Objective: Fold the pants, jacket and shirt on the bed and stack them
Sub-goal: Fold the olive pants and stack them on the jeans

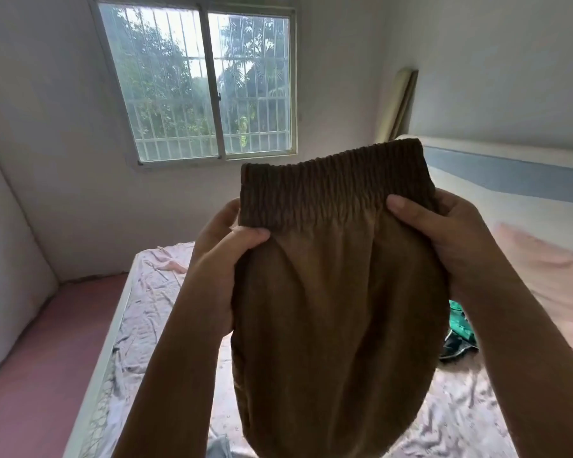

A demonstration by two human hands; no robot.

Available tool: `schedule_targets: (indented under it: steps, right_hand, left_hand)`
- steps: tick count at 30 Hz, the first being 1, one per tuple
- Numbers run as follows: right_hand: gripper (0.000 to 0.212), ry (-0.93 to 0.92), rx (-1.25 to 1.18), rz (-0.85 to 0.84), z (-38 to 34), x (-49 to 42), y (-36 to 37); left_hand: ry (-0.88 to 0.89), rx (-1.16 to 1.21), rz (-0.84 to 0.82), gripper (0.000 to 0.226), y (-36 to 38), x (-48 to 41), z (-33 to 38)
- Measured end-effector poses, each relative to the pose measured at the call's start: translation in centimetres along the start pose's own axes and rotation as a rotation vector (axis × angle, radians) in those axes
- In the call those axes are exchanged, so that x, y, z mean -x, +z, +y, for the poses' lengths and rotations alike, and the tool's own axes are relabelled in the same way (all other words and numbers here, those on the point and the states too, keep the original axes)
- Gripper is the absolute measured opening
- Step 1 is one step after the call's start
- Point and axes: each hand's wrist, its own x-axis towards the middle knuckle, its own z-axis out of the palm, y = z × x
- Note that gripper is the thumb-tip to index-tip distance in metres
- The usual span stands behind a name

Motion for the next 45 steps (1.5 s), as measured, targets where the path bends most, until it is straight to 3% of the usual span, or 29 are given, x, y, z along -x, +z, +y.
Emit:
schedule_targets:
  steps: [4, 7, 10, 13, 16, 20, 22, 25, 31, 35, 38, 40, 45]
  right_hand:
    - [0.033, 0.096, -0.028, -0.045, 0.9, -0.1, 0.8]
    - [0.037, 0.244, -0.083, -0.114, 6.2, -1.6, 1.3]
    - [0.050, 0.472, -0.066, -0.190, 14.9, -2.8, 1.9]
    - [0.023, 0.688, -0.054, -0.252, 25.4, -2.5, 2.3]
    - [0.023, 0.853, 0.049, -0.323, 36.3, -0.5, 2.8]
    - [0.021, 0.963, 0.128, -0.419, 49.5, 1.7, 4.1]
    - [0.013, 0.975, 0.139, -0.448, 55.3, 2.1, 5.1]
    - [0.022, 0.975, 0.138, -0.429, 63.5, 2.1, 6.5]
    - [0.021, 0.934, 0.097, -0.388, 76.1, 0.7, 9.3]
    - [0.018, 0.799, 0.101, -0.401, 81.5, -3.2, 12.1]
    - [0.011, 0.666, 0.144, -0.361, 84.6, -6.5, 14.4]
    - [0.006, 0.620, 0.244, -0.338, 87.0, -7.2, 15.1]
    - [0.013, 0.700, 0.327, -0.311, 89.8, -6.3, 14.0]
  left_hand:
    - [-0.072, 0.030, 0.033, 0.030, -0.6, 0.1, -1.5]
    - [-0.211, 0.002, 0.054, 0.024, -2.1, -1.6, -6.7]
    - [-0.468, 0.040, 0.049, 0.016, -3.7, -1.6, -14.4]
    - [-0.713, 0.089, 0.095, 0.012, -5.1, 0.5, -23.4]
    - [-0.888, 0.023, 0.123, 0.026, -7.0, 2.5, -33.2]
    - [-1.019, -0.072, 0.294, 0.030, -10.1, 4.6, -46.0]
    - [-1.036, -0.097, 0.361, 0.026, -11.7, 4.9, -51.5]
    - [-1.022, -0.155, 0.429, 0.014, -14.0, 4.4, -58.6]
    - [-0.894, -0.311, 0.364, 0.011, -18.7, 1.3, -69.7]
    - [-0.782, -0.418, 0.406, 0.002, -21.6, -3.1, -75.3]
    - [-0.730, -0.661, 0.497, 0.028, -23.3, -6.4, -78.5]
    - [-0.750, -0.769, 0.553, 0.032, -24.1, -7.3, -80.3]
    - [-0.775, -0.829, 0.502, 0.038, -25.4, -7.1, -82.1]
